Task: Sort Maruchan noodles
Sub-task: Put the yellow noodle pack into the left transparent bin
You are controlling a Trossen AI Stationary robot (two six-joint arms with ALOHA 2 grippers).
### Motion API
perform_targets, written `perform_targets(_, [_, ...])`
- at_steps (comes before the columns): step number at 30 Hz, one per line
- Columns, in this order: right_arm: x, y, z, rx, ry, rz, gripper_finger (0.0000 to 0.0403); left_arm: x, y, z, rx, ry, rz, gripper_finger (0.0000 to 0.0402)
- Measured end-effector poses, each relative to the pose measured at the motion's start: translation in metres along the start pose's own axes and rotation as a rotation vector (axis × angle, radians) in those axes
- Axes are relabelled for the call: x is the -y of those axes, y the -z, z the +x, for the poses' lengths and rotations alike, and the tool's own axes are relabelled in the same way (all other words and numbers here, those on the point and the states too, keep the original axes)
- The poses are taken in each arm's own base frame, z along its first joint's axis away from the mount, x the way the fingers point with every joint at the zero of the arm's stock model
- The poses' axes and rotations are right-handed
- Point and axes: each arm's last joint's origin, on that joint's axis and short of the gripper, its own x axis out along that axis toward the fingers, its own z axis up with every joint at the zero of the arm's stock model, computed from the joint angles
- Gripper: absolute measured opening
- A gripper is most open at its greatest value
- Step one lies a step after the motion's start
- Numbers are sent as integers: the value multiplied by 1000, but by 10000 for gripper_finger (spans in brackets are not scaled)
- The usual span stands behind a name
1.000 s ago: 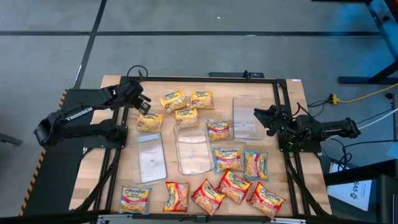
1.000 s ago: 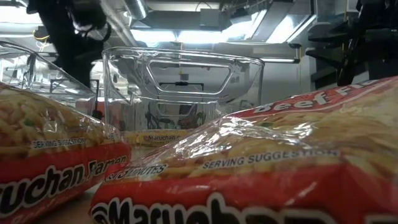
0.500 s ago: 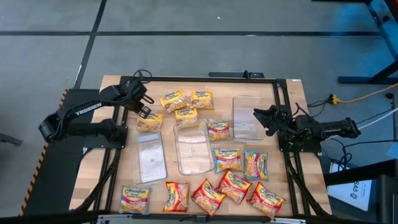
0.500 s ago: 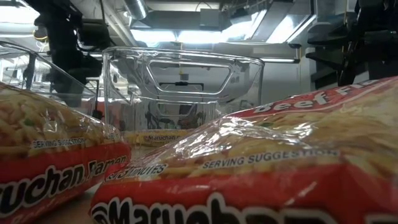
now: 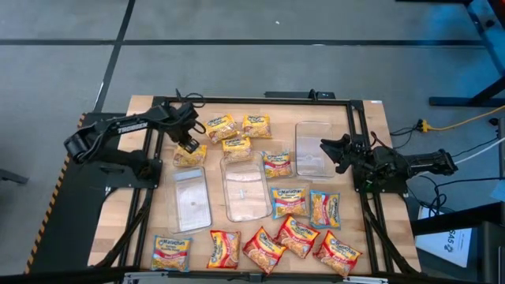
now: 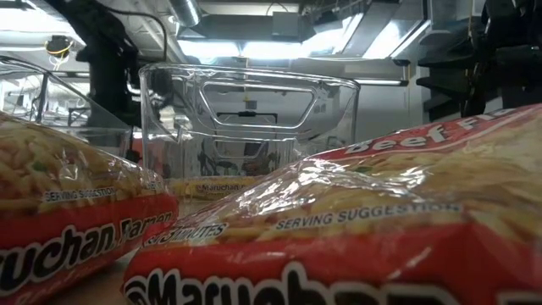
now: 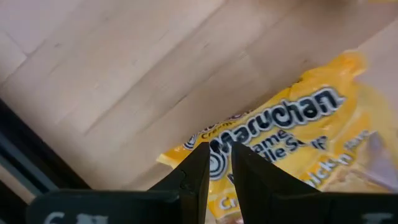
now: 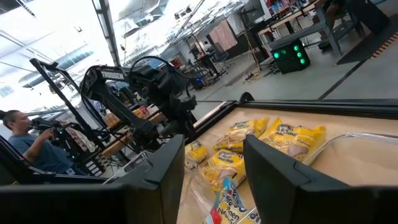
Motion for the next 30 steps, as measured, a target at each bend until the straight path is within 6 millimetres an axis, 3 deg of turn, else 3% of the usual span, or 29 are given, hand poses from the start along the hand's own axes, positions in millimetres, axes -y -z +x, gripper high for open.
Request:
perform_targets(15, [0, 0, 0, -2, -1, 0, 161, 3, -7, 21, -84, 0, 26, 61])
perform_targets(22, [2, 4, 0, -35, 19, -22, 161, 5, -7, 22, -93, 47, 38, 7])
perform_targets(30, [2, 4, 0, -40, 21, -25, 161, 5, -9, 18, -100, 47, 37, 1])
